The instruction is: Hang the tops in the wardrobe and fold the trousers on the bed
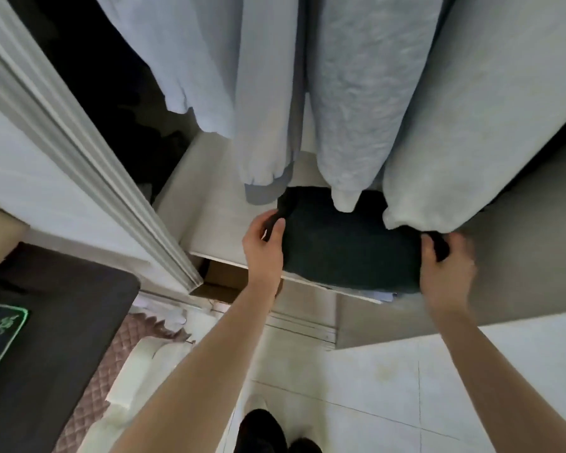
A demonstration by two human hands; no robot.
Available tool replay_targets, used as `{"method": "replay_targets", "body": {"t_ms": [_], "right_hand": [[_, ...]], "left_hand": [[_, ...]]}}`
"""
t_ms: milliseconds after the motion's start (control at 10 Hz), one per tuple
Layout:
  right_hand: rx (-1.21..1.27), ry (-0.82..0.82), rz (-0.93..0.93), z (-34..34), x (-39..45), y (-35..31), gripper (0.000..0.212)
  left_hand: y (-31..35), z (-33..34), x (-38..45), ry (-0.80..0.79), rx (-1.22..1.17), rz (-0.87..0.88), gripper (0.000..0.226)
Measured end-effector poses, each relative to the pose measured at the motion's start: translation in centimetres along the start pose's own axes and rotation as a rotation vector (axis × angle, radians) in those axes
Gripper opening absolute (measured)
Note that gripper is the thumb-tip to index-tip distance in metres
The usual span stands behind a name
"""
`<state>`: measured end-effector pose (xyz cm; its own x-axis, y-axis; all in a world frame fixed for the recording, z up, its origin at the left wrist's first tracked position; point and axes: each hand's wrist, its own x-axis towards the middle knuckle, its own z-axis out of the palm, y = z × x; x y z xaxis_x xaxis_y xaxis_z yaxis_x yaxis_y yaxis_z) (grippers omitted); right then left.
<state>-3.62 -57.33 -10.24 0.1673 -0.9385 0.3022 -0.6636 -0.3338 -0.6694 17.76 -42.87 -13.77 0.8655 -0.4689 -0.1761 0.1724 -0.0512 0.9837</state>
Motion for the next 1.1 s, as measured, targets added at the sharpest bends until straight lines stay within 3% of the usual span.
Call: {"method": "replay_targets", "body": {"t_ms": [100,200,300,500,600,700,800,900,1000,1100], "right_hand": [[-0.136,-0.046,0.015,3.4,1.5,2.4,0.029],[-0.294,-0.376,0.170,6.9,1.0,6.6,0.052],[-0.259,-0.413,0.194,8.0,0.2,8.8,0.057],[-0.265,-0.380,0.148,8.0,0.2,9.1,0.055],[-0.304,-0.404,0.149,8.5,0.1,8.8,0.055],[-0.330,-0.409,0.172,8.7,-0.2,8.7,0.057],[-0.377,-0.392,0.166,8.4,-0.4,8.4,0.058],[-0.575,-0.406,0.054,7.8,-1.5,8.1,0.068],[-0.669,-0.451,0.011,7.1,-2.5,7.5,0.077],[-0.630,-0.449,-0.015,6.4,-3.6,6.9,0.075]], "left_hand": [[-2.3,2.9,4.7,-0.221,0.175,-0.100,0.035],[-6.3,4.3,6.7,-0.451,0.450,-0.255,0.058],[-8.8,4.1,6.9,-0.404,0.479,-0.250,0.065],[-9.8,1.4,7.5,-0.273,0.437,-0.094,0.036],[-10.1,0.5,7.8,-0.308,0.535,-0.056,0.041],[-10.6,0.7,6.4,-0.383,0.813,0.166,0.074],[-10.8,1.9,4.6,-0.532,1.125,0.697,0.077],[-11.9,2.5,3.5,-0.790,1.462,0.547,0.080],[-11.4,2.9,3.7,-0.831,1.527,0.427,0.078],[-9.9,3.0,3.3,-0.805,1.496,0.418,0.070]]}}
